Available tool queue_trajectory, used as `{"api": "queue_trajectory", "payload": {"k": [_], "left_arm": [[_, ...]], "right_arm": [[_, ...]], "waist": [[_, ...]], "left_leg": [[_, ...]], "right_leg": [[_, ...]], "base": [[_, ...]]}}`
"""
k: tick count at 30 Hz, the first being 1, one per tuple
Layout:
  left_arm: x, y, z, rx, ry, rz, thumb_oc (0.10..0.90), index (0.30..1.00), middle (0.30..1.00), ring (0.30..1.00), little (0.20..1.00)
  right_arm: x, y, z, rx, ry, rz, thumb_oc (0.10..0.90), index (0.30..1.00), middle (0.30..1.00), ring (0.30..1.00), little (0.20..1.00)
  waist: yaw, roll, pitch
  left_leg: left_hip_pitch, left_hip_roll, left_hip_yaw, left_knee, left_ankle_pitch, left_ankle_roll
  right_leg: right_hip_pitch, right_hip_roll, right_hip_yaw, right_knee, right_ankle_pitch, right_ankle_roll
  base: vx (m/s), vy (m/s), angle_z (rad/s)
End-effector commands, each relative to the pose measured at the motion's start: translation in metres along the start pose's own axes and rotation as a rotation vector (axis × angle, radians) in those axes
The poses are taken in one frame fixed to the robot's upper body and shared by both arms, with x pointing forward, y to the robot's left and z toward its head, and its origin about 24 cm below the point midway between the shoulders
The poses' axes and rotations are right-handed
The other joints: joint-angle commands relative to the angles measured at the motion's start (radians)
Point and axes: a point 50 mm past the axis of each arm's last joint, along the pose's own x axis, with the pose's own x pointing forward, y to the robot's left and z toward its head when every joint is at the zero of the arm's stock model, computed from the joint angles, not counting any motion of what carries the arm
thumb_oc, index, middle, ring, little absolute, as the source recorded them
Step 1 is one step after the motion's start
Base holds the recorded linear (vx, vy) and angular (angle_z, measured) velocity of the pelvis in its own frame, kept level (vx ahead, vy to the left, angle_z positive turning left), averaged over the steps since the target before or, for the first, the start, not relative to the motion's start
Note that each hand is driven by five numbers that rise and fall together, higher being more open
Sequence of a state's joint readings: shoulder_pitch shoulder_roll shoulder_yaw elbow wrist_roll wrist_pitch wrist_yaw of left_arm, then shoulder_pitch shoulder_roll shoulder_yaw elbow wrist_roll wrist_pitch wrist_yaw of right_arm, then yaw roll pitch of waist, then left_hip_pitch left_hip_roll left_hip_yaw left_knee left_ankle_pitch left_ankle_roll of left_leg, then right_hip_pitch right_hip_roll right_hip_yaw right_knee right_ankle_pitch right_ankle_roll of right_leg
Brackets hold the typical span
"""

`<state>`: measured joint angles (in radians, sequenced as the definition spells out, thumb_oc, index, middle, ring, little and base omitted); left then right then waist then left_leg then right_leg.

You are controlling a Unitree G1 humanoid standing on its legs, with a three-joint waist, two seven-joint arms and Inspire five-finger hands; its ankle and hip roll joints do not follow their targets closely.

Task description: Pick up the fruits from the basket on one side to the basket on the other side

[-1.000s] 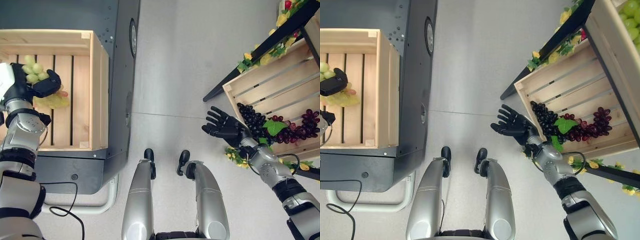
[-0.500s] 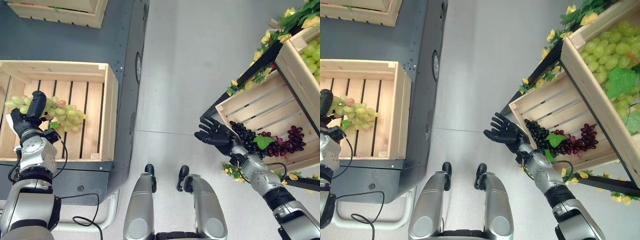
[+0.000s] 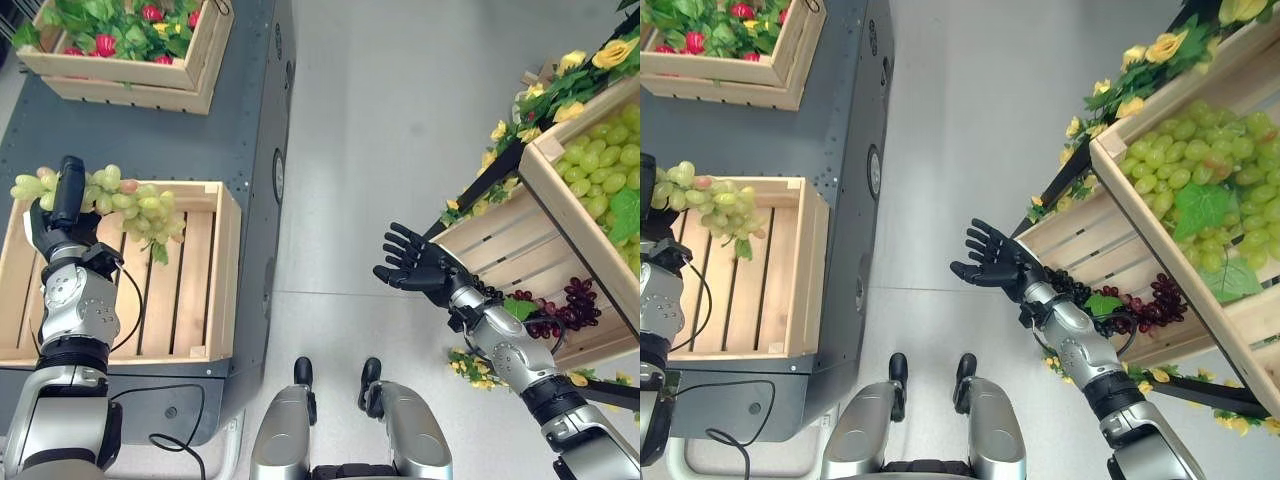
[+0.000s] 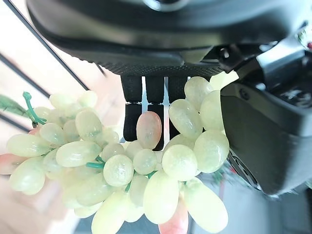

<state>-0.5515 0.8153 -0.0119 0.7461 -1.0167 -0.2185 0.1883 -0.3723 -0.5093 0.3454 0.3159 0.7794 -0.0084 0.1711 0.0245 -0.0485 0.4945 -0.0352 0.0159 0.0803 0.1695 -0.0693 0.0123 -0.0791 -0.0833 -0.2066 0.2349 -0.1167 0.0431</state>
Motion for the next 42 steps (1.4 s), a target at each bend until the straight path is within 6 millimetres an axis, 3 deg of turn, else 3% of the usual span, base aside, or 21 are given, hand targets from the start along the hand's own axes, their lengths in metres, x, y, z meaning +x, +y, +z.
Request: {"api": "queue_trajectory", "payload": {"k": [1, 9, 17, 22, 42], "left_arm": [[-0.009, -0.030, 0.017, -0.046, -0.202, -0.151, 0.400, 0.300, 0.300, 0.300, 0.300], [-0.017, -0.084, 0.018, -0.087, -0.190, -0.369, 0.400, 0.300, 0.300, 0.300, 0.300], [-0.025, -0.140, 0.021, -0.167, -0.129, -0.528, 0.400, 0.300, 0.300, 0.300, 0.300], [-0.033, -0.179, 0.024, -0.165, -0.101, -0.637, 0.400, 0.300, 0.300, 0.300, 0.300], [-0.066, -0.243, 0.011, -0.202, 0.028, -0.904, 0.400, 0.300, 0.300, 0.300, 0.300]], "right_arm": [[0.006, 0.015, 0.026, -0.050, -0.200, 0.014, 0.800, 0.900, 0.900, 0.900, 0.900], [0.029, 0.049, 0.039, -0.007, -0.246, 0.105, 0.800, 0.900, 0.900, 0.900, 0.900], [0.051, 0.061, 0.057, -0.090, -0.225, 0.084, 0.800, 0.900, 0.900, 0.900, 0.900], [0.068, 0.070, 0.080, -0.105, -0.229, 0.094, 0.800, 0.900, 0.900, 0.900, 0.900], [0.083, 0.086, 0.084, 0.017, -0.162, 0.212, 0.800, 0.900, 0.900, 0.900, 0.900]], "waist": [[0.007, 0.072, -0.273], [0.027, 0.091, -0.369], [0.032, 0.090, -0.418], [0.033, 0.081, -0.434], [0.015, 0.063, -0.465]], "left_leg": [[0.026, -0.090, -0.053, -0.089, 0.011, 0.017], [0.094, -0.091, -0.085, -0.201, 0.052, 0.010], [0.117, -0.091, -0.092, -0.251, 0.069, 0.003], [0.117, -0.091, -0.094, -0.257, 0.066, 0.002], [0.147, -0.078, -0.066, -0.257, 0.054, 0.000]], "right_leg": [[0.066, -0.007, 0.015, -0.108, 0.044, -0.016], [0.145, 0.010, 0.014, -0.226, 0.092, -0.012], [0.177, 0.021, 0.013, -0.303, 0.128, -0.007], [0.183, 0.025, 0.014, -0.321, 0.138, -0.004], [0.205, 0.037, 0.027, -0.322, 0.132, -0.009]], "base": [[0.06, -0.075, 0.03], [0.05, -0.080, 0.04], [0.00, -0.062, 0.05], [-0.02, -0.062, 0.00], [0.01, -0.023, -0.03]]}}
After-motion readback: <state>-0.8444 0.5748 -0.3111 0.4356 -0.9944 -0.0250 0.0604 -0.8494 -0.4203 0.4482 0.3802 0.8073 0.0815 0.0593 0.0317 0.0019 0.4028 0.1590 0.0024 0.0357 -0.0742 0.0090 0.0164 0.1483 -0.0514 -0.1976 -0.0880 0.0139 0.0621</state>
